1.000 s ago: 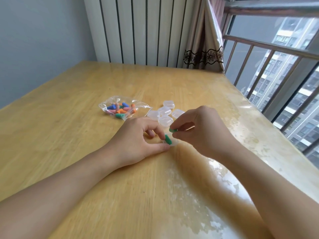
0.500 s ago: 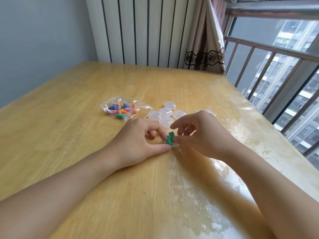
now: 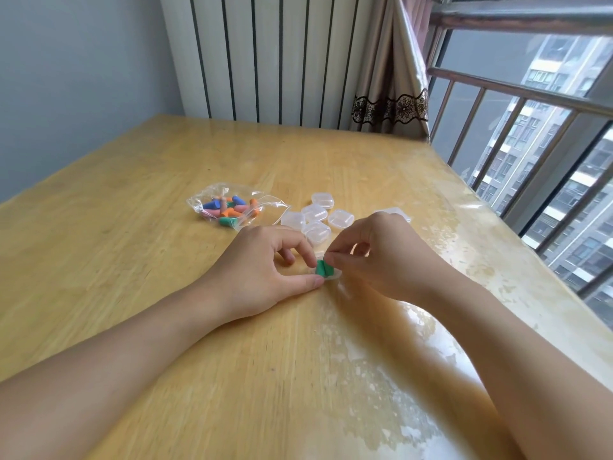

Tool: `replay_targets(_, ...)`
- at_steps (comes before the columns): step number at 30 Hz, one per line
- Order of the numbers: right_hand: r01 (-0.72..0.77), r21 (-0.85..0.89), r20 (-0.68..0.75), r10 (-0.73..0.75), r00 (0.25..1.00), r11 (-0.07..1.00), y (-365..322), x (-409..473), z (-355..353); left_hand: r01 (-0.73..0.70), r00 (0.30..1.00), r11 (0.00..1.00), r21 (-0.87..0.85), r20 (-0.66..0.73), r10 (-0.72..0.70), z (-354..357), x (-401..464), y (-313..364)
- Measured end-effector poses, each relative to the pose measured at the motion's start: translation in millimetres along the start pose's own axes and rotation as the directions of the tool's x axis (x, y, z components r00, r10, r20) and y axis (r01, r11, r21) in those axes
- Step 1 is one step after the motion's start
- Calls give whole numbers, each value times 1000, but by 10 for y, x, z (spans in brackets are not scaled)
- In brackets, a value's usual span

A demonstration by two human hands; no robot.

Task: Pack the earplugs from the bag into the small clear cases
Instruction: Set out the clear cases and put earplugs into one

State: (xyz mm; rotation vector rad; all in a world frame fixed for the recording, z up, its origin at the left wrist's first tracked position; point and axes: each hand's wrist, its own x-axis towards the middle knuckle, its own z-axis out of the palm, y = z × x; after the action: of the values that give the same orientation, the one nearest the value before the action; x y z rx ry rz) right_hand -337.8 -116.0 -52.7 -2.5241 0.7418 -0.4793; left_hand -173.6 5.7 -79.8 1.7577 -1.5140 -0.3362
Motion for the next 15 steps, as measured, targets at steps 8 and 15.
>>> replay_targets(8,-83,180,83,69,994,980,79,36,-11,8,1000,1000,9,5,-8,2,3,-6)
replay_targets(15,-168,427,44,165,985,889,114,35,-22,-1,1000,1000,-4,18,1,-3,7,-19)
